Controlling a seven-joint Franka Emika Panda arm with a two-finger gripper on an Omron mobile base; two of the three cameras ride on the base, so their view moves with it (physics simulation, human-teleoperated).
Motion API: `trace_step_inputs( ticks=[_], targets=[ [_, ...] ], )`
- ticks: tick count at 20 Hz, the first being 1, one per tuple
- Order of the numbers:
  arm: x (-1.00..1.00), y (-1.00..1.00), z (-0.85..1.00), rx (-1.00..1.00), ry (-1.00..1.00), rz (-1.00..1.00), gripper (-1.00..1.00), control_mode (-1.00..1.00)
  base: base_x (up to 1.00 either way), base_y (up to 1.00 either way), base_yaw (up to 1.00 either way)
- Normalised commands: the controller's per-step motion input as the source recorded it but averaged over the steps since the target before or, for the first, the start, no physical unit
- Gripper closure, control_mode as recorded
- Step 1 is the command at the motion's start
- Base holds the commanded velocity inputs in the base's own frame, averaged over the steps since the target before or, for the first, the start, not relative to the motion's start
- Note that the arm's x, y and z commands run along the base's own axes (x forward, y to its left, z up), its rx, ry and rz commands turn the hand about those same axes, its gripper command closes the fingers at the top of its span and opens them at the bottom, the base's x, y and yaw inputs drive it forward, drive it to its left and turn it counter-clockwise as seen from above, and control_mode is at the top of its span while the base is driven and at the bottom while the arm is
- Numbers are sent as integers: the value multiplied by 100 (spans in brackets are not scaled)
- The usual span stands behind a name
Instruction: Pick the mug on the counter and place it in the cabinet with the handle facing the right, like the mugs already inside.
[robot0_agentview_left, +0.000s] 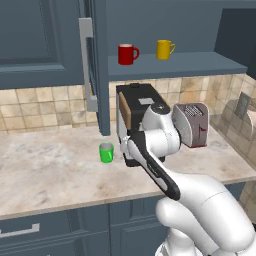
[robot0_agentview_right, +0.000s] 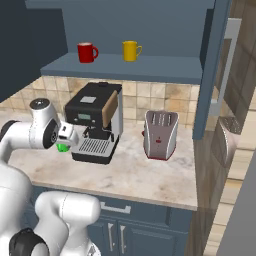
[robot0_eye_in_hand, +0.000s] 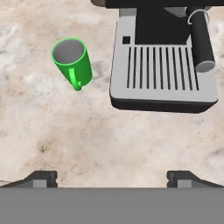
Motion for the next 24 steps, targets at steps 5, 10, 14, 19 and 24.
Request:
trace_step_inputs(
  ticks=[5,10,14,19,24],
  targets=[
    [25,26,-24,0,0,0,-100,-100,0,0,0],
    [28,21,-26,0,0,0,-100,-100,0,0,0],
    [29,20,-22,0,0,0,-100,-100,0,0,0],
    [32,15,-21,0,0,0,-100,-100,0,0,0],
    [26,18,-16,0,-1,0,-100,-100,0,0,0]
  ],
)
